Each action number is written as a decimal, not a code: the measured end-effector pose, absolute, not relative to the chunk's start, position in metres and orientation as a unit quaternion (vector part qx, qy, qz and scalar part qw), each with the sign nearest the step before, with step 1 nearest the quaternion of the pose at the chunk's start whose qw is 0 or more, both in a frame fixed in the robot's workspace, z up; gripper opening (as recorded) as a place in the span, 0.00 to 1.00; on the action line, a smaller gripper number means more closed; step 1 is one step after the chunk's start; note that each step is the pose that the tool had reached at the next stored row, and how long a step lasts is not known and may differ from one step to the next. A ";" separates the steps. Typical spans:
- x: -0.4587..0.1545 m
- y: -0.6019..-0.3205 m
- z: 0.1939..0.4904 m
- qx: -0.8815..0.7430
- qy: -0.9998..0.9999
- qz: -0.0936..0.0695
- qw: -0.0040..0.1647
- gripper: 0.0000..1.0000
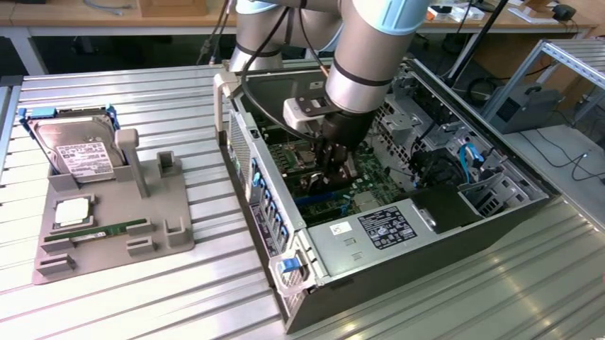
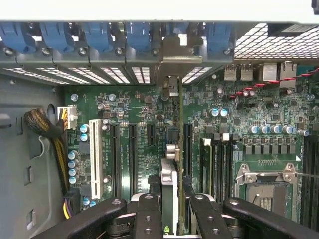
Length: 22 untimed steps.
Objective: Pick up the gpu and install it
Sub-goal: 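Insert the gpu into the slot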
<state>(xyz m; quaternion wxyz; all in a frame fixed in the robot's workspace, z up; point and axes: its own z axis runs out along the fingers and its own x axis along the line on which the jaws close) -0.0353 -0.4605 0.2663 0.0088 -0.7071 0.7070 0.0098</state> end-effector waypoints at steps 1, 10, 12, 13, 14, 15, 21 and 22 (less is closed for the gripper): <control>-0.036 -0.460 0.266 -0.707 0.707 0.010 0.009 0.27; -0.037 -0.460 0.261 -0.707 0.707 0.010 0.009 0.27; -0.040 -0.460 0.260 -0.707 0.707 0.010 0.009 0.27; -0.040 -0.461 0.260 -0.707 0.707 0.010 0.009 0.27; -0.040 -0.461 0.260 -0.707 0.707 0.010 0.009 0.27; -0.040 -0.461 0.260 -0.707 0.707 0.010 0.009 0.27; -0.040 -0.461 0.258 -0.707 0.707 0.010 0.009 0.27; -0.040 -0.461 0.258 -0.707 0.707 0.010 0.009 0.27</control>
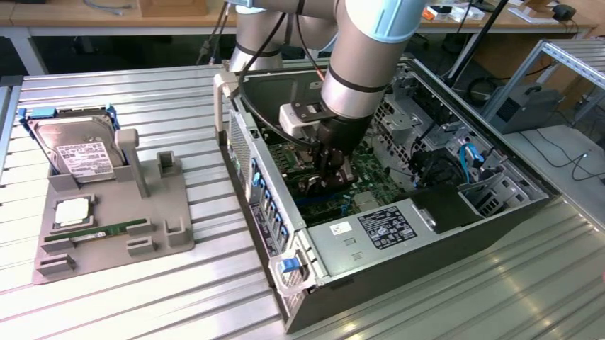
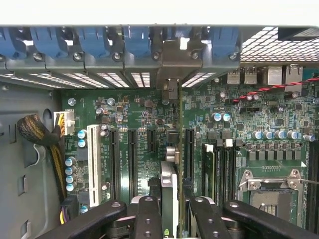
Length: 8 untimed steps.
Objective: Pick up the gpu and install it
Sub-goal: 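Insert the gpu into the slot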
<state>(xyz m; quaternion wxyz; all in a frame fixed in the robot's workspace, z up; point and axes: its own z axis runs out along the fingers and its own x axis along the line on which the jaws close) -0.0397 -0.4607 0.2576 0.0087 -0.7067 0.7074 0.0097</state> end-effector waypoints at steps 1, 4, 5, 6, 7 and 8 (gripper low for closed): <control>-0.040 -0.461 0.257 -0.707 0.707 0.010 0.009 0.27; -0.040 -0.461 0.257 -0.707 0.707 0.010 0.009 0.27; -0.040 -0.461 0.257 -0.707 0.707 0.010 0.009 0.27; -0.040 -0.461 0.257 -0.707 0.707 0.011 0.008 0.27; -0.040 -0.461 0.257 -0.707 0.707 0.013 0.006 0.27; -0.040 -0.461 0.257 -0.707 0.707 0.014 0.004 0.27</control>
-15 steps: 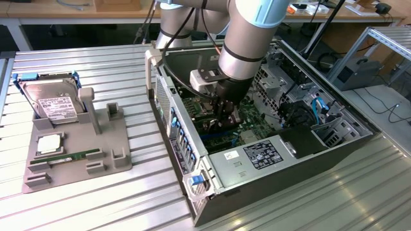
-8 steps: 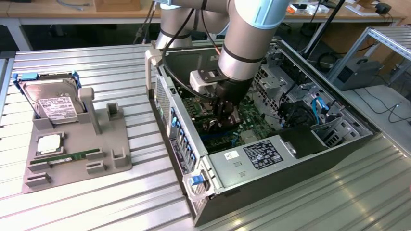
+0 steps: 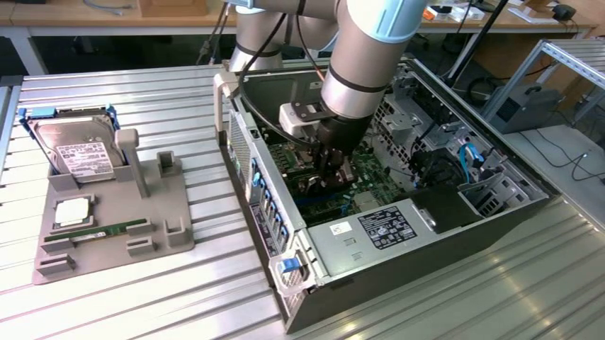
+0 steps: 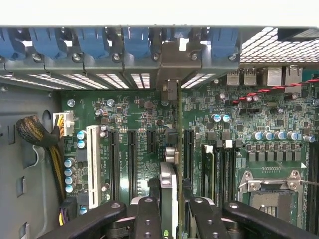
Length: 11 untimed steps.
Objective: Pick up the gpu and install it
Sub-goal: 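Insert the gpu into the slot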
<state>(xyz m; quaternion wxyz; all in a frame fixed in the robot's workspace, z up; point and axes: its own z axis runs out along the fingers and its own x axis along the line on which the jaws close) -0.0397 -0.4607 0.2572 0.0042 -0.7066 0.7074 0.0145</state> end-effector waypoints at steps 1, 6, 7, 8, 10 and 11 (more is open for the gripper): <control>-0.040 -0.461 0.257 -0.707 0.707 0.014 0.004 0.27; -0.040 -0.461 0.258 -0.707 0.707 0.015 0.005 0.27; -0.040 -0.461 0.258 -0.707 0.707 0.015 0.005 0.27; -0.040 -0.461 0.259 -0.707 0.707 0.014 0.004 0.27; -0.040 -0.461 0.260 -0.707 0.707 0.014 0.004 0.27; -0.040 -0.461 0.260 -0.707 0.707 0.014 0.004 0.27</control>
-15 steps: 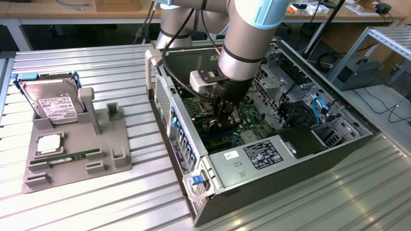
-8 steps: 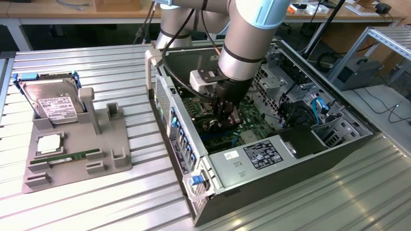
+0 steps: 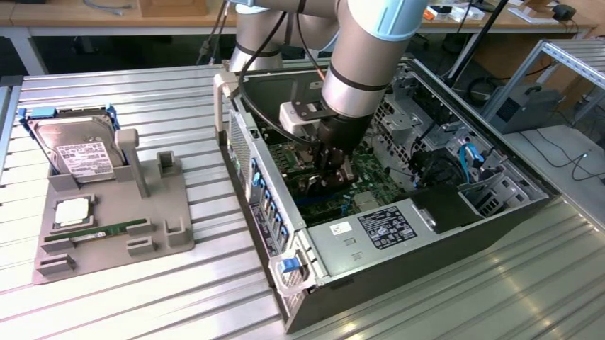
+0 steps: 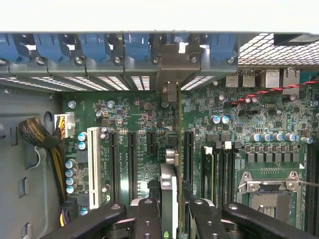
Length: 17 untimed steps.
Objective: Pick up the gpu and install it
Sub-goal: 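Insert the gpu into the slot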
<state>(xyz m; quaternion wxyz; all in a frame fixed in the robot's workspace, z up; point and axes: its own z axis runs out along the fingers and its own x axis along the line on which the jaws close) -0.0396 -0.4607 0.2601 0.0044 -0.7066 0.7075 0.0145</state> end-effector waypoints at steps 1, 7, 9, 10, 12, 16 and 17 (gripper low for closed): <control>-0.040 -0.461 0.260 -0.707 0.707 0.014 0.004 0.27; -0.040 -0.462 0.260 -0.701 0.713 0.013 0.003 0.27; -0.040 -0.462 0.260 -0.701 0.713 0.013 0.003 0.27; -0.040 -0.462 0.260 -0.701 0.713 0.013 0.003 0.27; -0.040 -0.462 0.260 -0.701 0.713 0.013 0.003 0.27; -0.040 -0.462 0.260 -0.701 0.713 0.013 0.003 0.27; -0.040 -0.462 0.260 -0.701 0.713 0.013 0.003 0.27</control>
